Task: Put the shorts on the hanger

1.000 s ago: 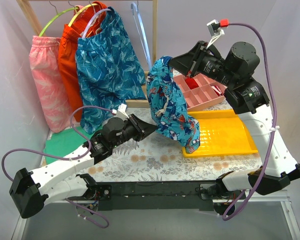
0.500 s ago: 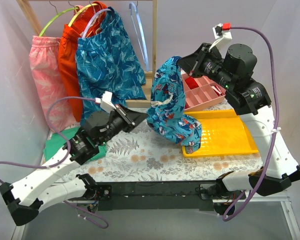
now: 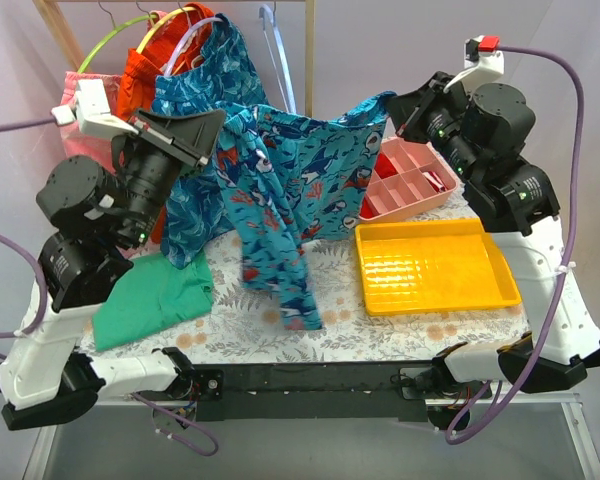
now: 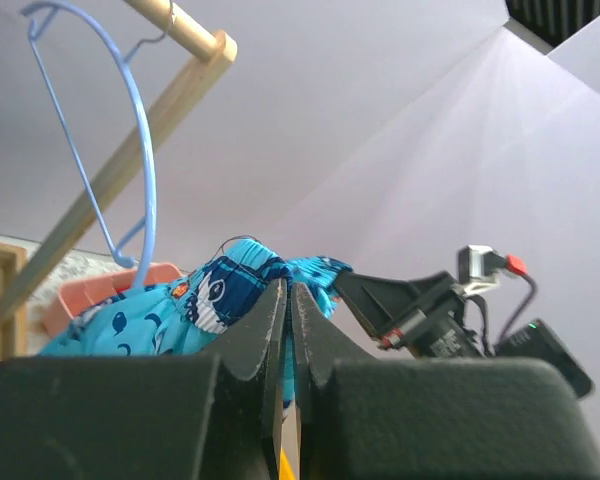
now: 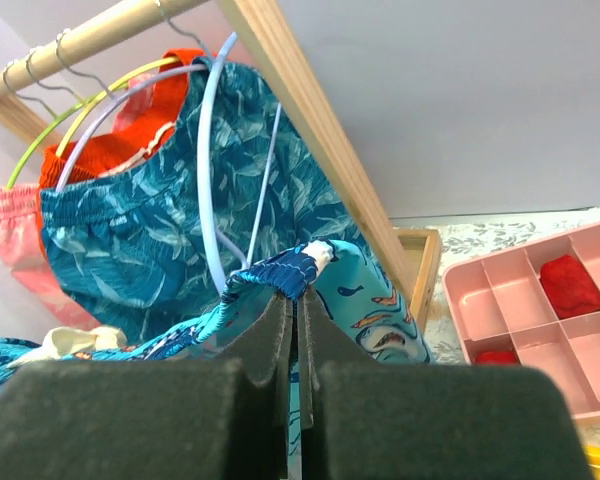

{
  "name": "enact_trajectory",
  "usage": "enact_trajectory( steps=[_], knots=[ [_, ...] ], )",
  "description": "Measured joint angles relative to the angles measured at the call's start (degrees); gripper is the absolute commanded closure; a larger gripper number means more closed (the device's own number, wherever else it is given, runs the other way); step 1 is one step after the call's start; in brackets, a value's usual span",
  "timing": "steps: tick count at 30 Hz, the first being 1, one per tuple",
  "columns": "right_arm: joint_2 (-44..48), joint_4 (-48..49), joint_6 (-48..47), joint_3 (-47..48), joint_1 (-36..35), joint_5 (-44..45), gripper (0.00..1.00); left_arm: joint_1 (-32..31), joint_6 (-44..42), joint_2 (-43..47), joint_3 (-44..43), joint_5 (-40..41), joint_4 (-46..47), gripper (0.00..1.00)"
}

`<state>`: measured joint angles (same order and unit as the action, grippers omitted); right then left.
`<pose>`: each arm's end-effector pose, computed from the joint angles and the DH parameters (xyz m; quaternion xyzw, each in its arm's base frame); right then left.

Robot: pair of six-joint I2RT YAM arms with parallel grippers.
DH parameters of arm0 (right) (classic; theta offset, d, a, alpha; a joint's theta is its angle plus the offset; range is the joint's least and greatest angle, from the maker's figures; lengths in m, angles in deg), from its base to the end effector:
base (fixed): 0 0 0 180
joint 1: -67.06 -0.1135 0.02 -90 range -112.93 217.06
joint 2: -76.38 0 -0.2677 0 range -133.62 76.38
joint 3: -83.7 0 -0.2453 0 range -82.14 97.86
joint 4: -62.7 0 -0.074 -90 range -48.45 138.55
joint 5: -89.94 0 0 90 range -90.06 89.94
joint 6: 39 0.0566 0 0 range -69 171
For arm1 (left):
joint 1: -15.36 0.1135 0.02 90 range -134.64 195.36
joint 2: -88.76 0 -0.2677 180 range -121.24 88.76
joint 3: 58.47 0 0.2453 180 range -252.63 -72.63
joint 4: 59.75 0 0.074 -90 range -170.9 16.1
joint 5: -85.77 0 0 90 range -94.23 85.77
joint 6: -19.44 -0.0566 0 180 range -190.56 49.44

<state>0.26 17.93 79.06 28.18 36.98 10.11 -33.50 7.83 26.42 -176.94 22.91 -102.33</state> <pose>0.2198 0.1158 0.5648 0.0526 0.6829 0.2997 0.6641 0.1203 -0.0985 0.5834 -0.3315 0.5346 -0.6197 0.4693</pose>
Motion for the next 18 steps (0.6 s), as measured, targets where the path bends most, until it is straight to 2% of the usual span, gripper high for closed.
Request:
enact_trajectory(
  steps=[4,7,10,13,18],
  knots=[
    [1.05,0.13,-0.02,-0.22,-0.02,2.45,0.99,0.0,-4.15,-4.79,-5.9,0.92,-2.21,1.0],
    [4.94,1.09,0.44,-6.99,-0.02,3.61,0.99,0.02,-4.66,-4.48,-0.94,1.29,-3.28,1.0],
    [11.76,2.89,2.23,-21.86,-0.02,3.37,0.99,0.15,-2.21,-0.37,11.82,1.2,-4.76,1.0],
    [17.7,4.44,4.52,-38.18,-0.02,2.08,0.98,0.33,3.19,6.47,28.13,-0.15,-6.62,1.0],
    [25.07,3.96,8.87,-66.49,-0.04,-2.91,0.67,0.39,16.17,20.98,56.43,-6.71,-9.62,1.0]
  ],
)
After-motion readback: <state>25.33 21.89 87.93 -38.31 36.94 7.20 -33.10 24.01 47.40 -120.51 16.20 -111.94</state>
